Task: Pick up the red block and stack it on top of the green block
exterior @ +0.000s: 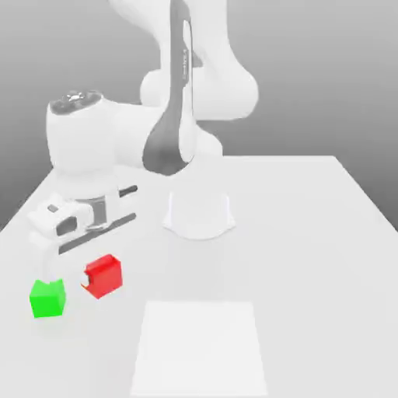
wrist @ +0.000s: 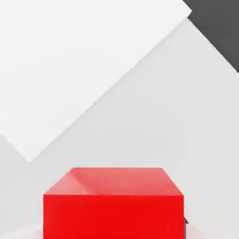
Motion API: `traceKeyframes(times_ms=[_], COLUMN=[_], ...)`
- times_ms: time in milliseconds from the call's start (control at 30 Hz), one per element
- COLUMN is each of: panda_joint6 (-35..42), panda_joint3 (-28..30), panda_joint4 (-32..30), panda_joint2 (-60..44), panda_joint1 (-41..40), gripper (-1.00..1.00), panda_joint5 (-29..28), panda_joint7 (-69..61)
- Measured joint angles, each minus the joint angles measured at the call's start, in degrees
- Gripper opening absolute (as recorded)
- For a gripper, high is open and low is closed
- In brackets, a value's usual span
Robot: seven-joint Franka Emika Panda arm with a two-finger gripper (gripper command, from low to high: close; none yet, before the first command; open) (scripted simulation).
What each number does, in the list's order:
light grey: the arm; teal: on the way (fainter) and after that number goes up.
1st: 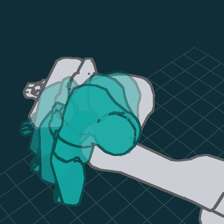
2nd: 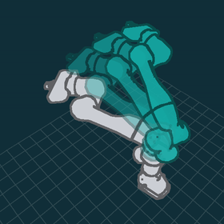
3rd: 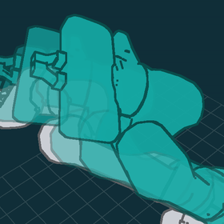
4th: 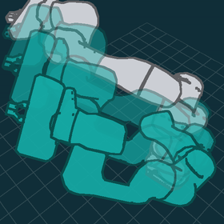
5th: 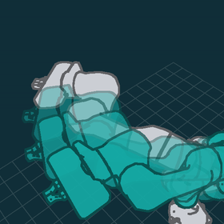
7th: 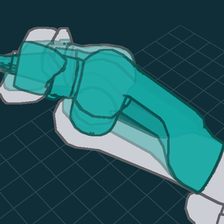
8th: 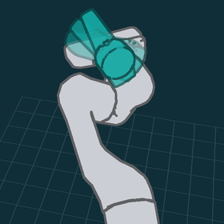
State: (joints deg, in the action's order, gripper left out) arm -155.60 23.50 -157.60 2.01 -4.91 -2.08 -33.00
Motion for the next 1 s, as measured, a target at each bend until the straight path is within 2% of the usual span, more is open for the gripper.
traceKeyframes(times_ms=[533, 767, 933, 967, 1000], panda_joint6=[3.72, -1.32, -5.94, -6.54, -6.54], panda_joint3=[5.87, 4.97, 1.47, 0.85, 0.85], panda_joint4=[3.79, 4.55, 4.72, 4.73, 4.73], panda_joint2=[0.12, -6.17, -12.05, -12.8, -12.8], panda_joint1=[-9.44, -8.55, -10.63, -11.06, -11.06], gripper=[-1.0, -1.0, -1.0, 1.0, 1.0], panda_joint5=[-0.07, 7.93, 15.92, 16.92, 16.92], panda_joint7=[-37.59, -44.5, -50.25, -50.98, -50.98])
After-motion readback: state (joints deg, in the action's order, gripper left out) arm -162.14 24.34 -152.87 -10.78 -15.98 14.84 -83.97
